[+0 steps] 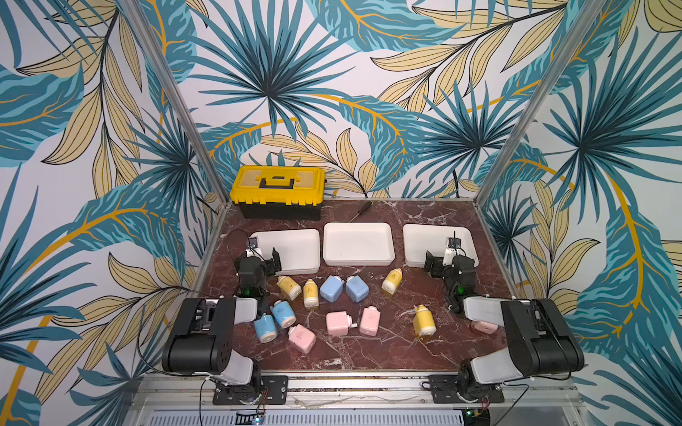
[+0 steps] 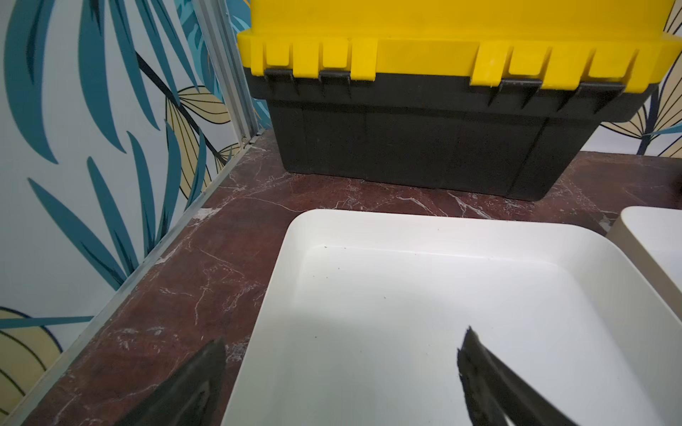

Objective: Place the pencil sharpeners by color into the storage box
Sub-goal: Pick up the pencil sharpener from the center of the board.

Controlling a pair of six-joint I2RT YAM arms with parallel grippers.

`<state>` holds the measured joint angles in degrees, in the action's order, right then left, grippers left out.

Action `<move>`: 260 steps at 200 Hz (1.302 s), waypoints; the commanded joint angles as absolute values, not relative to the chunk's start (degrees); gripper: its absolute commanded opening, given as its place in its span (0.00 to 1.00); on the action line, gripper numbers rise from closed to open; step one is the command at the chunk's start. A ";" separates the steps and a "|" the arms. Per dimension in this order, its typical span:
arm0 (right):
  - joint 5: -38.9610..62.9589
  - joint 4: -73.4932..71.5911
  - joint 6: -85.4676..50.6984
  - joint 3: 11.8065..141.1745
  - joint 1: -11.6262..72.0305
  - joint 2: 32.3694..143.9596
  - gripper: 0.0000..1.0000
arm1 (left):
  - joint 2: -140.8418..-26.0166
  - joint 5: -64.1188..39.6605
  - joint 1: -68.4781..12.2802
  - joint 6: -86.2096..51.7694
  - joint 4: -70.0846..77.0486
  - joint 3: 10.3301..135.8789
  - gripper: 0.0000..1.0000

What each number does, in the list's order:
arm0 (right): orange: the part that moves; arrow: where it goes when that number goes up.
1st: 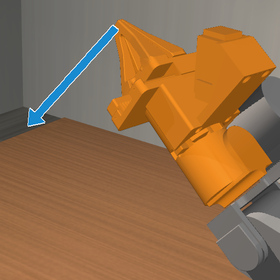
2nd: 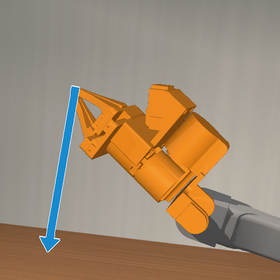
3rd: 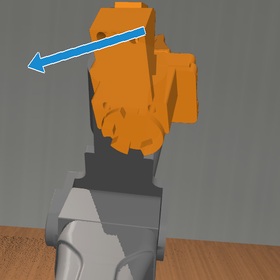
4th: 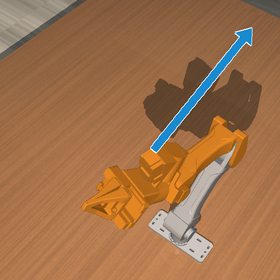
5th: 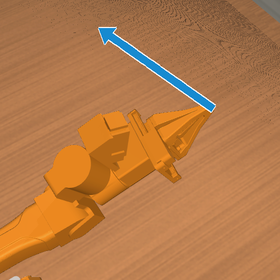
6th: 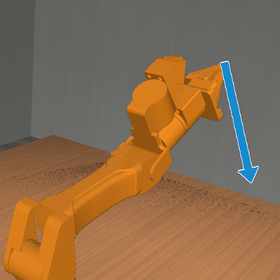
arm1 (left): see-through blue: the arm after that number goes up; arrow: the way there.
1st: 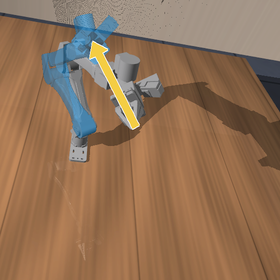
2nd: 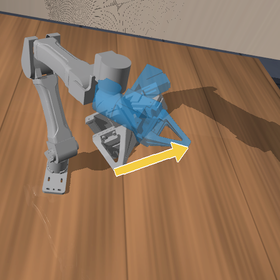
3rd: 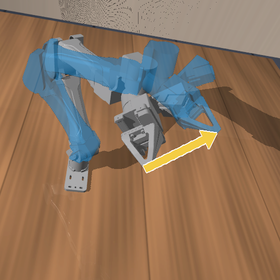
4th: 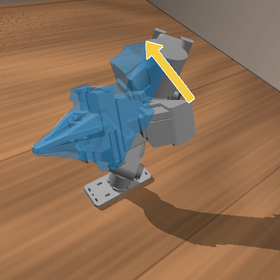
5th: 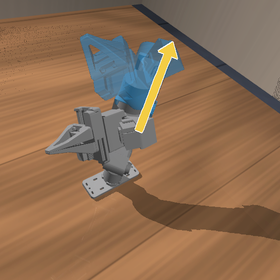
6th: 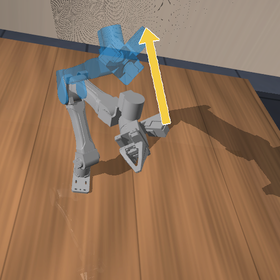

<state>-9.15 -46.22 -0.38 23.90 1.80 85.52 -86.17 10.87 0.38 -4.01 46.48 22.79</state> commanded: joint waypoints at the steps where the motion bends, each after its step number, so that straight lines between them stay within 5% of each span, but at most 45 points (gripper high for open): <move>1: -8.80 -46.67 -0.75 23.82 1.92 85.35 0.99 | -86.41 10.46 0.13 -3.46 46.54 23.10 0.99; 260: -7.21 -43.87 0.37 24.79 1.85 83.00 0.99 | -82.32 10.98 0.18 -2.29 44.70 24.29 0.99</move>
<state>-8.93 -46.24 -0.36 23.90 1.80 85.49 -86.08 10.87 0.38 -3.77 46.44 22.81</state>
